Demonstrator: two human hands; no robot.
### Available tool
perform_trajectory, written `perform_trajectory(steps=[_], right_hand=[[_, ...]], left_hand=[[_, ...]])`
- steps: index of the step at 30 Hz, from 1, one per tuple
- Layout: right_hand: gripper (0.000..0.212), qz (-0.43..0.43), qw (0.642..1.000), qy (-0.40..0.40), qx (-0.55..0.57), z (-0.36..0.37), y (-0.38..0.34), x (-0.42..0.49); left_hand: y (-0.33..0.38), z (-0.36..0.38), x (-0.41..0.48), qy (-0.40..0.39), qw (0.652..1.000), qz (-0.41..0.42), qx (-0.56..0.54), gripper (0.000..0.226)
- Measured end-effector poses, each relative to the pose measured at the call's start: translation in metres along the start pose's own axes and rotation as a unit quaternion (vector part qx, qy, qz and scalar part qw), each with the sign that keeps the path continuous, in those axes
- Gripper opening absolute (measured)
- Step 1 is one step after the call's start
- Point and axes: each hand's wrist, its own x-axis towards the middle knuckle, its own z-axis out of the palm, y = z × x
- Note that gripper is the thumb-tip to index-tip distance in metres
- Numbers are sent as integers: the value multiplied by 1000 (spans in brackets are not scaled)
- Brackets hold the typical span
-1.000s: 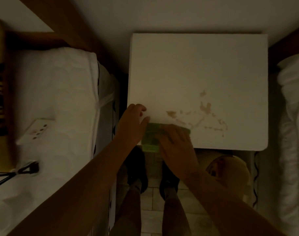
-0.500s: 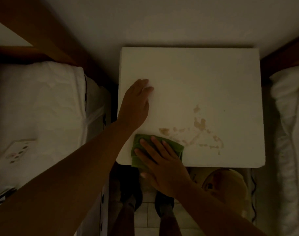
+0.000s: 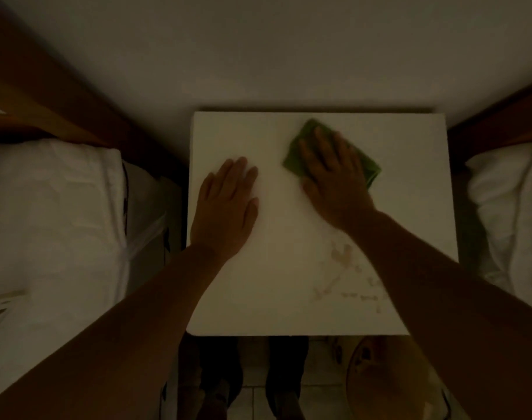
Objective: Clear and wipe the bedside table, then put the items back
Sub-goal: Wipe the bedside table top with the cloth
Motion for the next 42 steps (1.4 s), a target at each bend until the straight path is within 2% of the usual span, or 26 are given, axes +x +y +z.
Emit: perform_trajectory(steps=[6, 9, 16, 19, 22, 27, 32, 37, 42], right_hand=[[66, 127, 991, 17, 31, -16, 86, -13], [68, 158, 987, 31, 18, -21, 113, -38], [69, 245, 969, 30, 21, -15, 99, -33], [67, 152, 988, 17, -5, -5, 53, -36], [66, 36, 999, -3, 24, 8, -13, -51], [71, -90, 989, -60, 105, 27, -107, -127], [73, -199, 967, -122, 98, 35, -156, -189], [62, -222, 962, -114, 111, 39, -154, -194], [63, -154, 982, -64, 90, 34, -101, -153]], left_hand=[[-2, 3, -1, 1, 999, 2, 43, 54], [0, 3, -1, 0, 998, -1, 62, 55], [7, 5, 0, -9, 996, -4, 90, 56], [8, 2, 0, -10, 998, -5, 66, 55], [6, -3, 7, -1, 1000, -2, 0, 55], [3, -10, 7, 14, 990, -18, -140, 57], [3, -7, 6, 16, 998, -5, -66, 57], [0, 0, 3, 31, 998, 0, -54, 54], [0, 3, 4, 36, 999, 6, -14, 53]])
